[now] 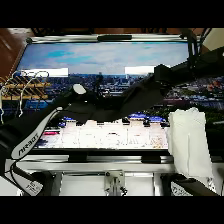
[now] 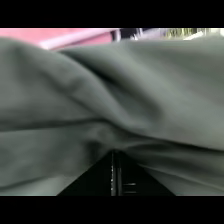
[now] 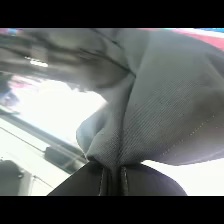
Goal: Fold the shirts.
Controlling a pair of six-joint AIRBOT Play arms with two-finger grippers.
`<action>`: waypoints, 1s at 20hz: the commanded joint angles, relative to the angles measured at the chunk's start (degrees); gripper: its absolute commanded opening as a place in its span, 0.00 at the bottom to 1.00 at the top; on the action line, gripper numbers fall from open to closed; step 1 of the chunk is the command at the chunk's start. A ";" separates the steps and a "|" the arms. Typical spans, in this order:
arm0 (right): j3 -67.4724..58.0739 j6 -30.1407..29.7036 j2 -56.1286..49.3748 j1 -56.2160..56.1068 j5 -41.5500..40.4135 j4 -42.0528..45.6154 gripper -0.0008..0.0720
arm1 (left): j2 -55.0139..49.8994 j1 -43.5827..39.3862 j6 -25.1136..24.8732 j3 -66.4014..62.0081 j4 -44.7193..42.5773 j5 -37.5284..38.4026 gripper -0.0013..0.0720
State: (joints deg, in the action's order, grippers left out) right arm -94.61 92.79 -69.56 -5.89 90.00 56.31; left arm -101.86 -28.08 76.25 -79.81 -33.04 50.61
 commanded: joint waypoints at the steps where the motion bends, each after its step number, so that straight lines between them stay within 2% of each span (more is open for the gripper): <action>1: -0.07 4.46 5.14 -1.60 0.90 0.11 0.12 | -2.58 -5.40 2.43 -0.02 1.75 -4.15 0.06; 5: 0.00 4.66 4.70 -1.60 0.22 1.18 0.12 | -0.52 -2.95 0.76 0.00 -0.42 -2.43 0.05; 9: 0.00 1.79 -1.86 -6.47 -4.46 3.45 0.12 | 8.15 7.69 0.98 0.00 -9.38 4.17 0.05; 16: -0.02 -5.49 -18.93 -20.20 -25.79 -2.36 0.12 | 29.70 36.04 0.94 0.00 -11.82 11.26 0.06; 20: -0.02 -6.47 -27.61 -24.68 -36.94 -9.68 0.12 | 36.30 46.56 0.68 0.02 -12.09 16.61 0.06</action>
State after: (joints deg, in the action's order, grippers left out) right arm -94.63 87.96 -91.18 -27.09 62.76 52.45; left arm -70.70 10.81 77.17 -79.81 -44.47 63.02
